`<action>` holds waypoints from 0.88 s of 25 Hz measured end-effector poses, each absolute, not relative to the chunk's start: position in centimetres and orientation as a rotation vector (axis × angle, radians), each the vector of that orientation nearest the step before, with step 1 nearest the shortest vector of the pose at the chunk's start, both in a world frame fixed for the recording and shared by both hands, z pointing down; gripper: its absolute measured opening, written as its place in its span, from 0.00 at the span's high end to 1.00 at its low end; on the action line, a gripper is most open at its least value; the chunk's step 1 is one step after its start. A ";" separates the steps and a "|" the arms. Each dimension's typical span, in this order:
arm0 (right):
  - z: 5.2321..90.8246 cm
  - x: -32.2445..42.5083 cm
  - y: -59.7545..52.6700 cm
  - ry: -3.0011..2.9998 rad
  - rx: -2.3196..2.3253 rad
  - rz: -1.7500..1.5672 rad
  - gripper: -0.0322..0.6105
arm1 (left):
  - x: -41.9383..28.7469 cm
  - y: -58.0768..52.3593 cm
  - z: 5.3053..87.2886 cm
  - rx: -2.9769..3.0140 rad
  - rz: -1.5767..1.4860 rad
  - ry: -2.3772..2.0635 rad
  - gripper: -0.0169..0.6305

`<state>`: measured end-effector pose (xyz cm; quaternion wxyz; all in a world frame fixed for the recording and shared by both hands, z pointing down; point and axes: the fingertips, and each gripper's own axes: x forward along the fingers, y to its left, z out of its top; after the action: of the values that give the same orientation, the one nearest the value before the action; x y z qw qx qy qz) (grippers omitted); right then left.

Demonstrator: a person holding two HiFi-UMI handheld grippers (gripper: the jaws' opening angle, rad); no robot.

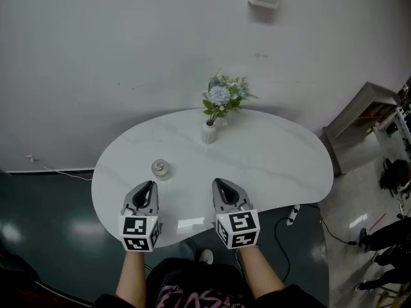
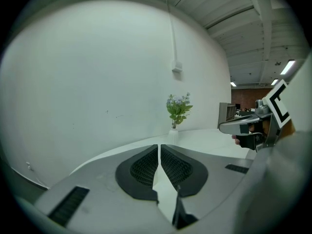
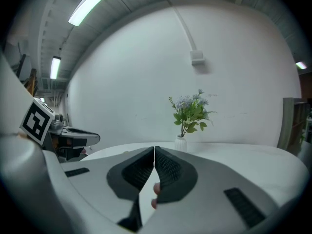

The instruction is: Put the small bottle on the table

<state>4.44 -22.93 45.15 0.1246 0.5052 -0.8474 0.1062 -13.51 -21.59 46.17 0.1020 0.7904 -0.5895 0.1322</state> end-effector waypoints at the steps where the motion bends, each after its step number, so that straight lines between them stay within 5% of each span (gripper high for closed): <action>1: 44.9 4.5 -22.7 -2.474 1.473 0.302 0.84 | -13.4 -21.4 45.9 2.339 0.386 -1.743 0.93; 22: 41.9 6.2 -17.4 -2.539 1.469 0.202 0.84 | -12.5 -16.0 42.0 2.388 0.341 -1.829 0.94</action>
<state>6.17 -17.43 41.89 0.1006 0.4970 -0.8592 0.0683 -12.45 -16.00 42.04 0.0571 0.7876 -0.6032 0.1124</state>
